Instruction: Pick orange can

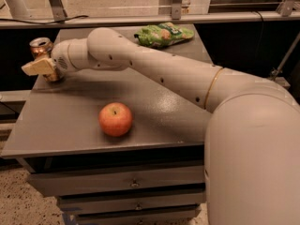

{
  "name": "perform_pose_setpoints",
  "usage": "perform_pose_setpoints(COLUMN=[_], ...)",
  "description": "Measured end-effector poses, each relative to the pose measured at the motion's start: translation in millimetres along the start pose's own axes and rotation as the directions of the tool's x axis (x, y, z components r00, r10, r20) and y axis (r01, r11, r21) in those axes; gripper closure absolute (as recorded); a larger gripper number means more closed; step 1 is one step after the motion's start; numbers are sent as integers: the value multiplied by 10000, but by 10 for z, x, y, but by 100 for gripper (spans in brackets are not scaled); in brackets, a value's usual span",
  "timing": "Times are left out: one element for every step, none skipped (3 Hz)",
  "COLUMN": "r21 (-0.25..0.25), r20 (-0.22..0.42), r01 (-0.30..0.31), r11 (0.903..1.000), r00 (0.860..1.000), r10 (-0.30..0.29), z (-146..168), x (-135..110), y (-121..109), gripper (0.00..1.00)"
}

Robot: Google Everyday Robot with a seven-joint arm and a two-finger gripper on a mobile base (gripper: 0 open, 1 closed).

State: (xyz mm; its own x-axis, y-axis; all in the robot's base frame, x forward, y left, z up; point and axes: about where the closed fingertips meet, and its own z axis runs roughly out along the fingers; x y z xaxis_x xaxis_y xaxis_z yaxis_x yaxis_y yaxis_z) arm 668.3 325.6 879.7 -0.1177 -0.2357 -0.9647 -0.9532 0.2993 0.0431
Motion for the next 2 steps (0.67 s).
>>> perform_pose_setpoints(r21=[774,1721], r20=[124,507], r01=[347,670], r11=[9964,9828], r00=[9993,9958], r10=[-358,-768], z=[-492,-1127], x=[-195,-562], y=[-388,-793], gripper=[87,100])
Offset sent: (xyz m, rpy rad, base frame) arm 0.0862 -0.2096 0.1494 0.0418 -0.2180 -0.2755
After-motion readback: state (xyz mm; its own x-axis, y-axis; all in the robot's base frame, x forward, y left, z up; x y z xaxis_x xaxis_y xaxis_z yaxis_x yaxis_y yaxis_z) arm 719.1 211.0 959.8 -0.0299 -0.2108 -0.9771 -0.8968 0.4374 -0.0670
